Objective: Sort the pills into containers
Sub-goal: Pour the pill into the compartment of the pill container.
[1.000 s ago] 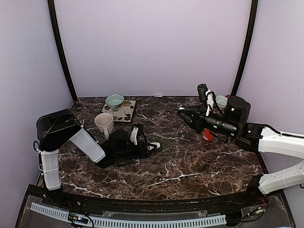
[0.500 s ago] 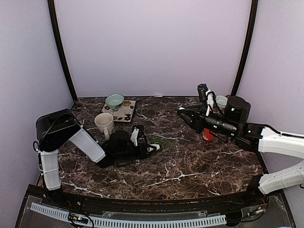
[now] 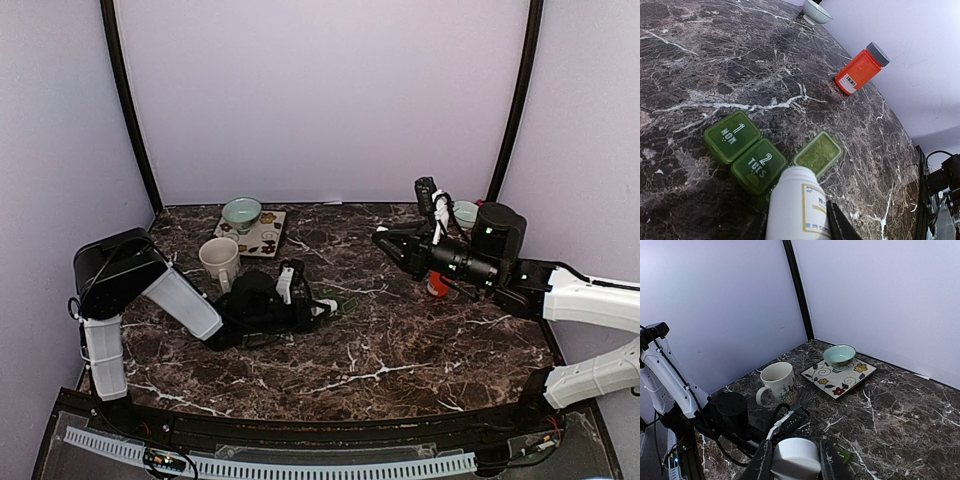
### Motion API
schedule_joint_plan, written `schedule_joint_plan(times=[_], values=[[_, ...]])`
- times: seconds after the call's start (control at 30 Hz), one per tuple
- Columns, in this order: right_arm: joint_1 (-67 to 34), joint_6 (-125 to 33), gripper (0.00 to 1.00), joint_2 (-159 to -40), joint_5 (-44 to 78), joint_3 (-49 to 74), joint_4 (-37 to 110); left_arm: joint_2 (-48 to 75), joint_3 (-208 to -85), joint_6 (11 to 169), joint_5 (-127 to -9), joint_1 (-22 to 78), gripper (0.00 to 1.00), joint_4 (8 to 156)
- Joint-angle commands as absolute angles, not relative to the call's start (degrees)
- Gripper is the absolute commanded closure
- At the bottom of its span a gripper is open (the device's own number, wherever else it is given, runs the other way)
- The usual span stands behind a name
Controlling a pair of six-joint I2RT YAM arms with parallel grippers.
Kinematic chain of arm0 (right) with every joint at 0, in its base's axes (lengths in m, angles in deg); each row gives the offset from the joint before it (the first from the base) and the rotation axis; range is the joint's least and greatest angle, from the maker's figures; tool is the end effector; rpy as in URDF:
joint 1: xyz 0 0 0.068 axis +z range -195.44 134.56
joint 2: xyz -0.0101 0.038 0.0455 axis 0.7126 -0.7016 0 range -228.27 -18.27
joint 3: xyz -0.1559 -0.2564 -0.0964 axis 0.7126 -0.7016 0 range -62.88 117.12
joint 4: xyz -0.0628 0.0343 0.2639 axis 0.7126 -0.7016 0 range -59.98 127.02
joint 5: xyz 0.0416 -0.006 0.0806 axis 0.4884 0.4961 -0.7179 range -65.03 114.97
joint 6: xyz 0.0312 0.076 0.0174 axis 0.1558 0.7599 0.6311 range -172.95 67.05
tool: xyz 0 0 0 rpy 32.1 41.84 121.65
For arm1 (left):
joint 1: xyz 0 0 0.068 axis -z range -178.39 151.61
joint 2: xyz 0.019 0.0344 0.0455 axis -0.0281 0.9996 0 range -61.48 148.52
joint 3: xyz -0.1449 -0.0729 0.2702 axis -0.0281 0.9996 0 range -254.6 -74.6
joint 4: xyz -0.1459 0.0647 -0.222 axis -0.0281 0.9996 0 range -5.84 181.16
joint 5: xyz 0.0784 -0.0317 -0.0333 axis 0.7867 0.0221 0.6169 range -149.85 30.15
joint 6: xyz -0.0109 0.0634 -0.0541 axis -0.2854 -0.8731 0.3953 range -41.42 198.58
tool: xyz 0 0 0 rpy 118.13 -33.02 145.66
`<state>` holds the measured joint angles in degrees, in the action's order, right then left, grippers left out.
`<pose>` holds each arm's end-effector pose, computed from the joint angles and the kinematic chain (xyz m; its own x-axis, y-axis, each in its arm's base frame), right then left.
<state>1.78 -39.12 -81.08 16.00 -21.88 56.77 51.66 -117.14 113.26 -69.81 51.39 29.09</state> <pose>0.1869 0.2190 0.3418 -0.2224 0.1073 -0.9690 -0.8009 0.5467 0.2443 0.2641 -0.3321 0.1338 -0.6313 -0.1214 -0.7660 0.6086 0.5346 -0.5863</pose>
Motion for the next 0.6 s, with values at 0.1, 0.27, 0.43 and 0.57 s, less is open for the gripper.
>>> schedule_joint_plan(times=[0.1,0.27,0.43,0.57], values=[[1.34,-38.87,0.9,-81.05,15.55,-21.54,59.35,49.31,-116.05,113.61,-69.2,52.02,1.0,25.93],[1.32,-38.71,0.9,-81.01,15.57,-21.66,59.27,50.93,-113.95,115.7,-70.2,51.97,1.0,20.19],[1.36,-38.58,0.9,-81.16,15.43,-21.68,59.26,51.29,-112.97,116.02,-71.06,51.97,1.0,17.19],[1.37,-38.23,0.9,-81.3,15.32,-21.67,59.51,51.45,-112.38,116.17,-71.35,51.93,1.0,16.39]])
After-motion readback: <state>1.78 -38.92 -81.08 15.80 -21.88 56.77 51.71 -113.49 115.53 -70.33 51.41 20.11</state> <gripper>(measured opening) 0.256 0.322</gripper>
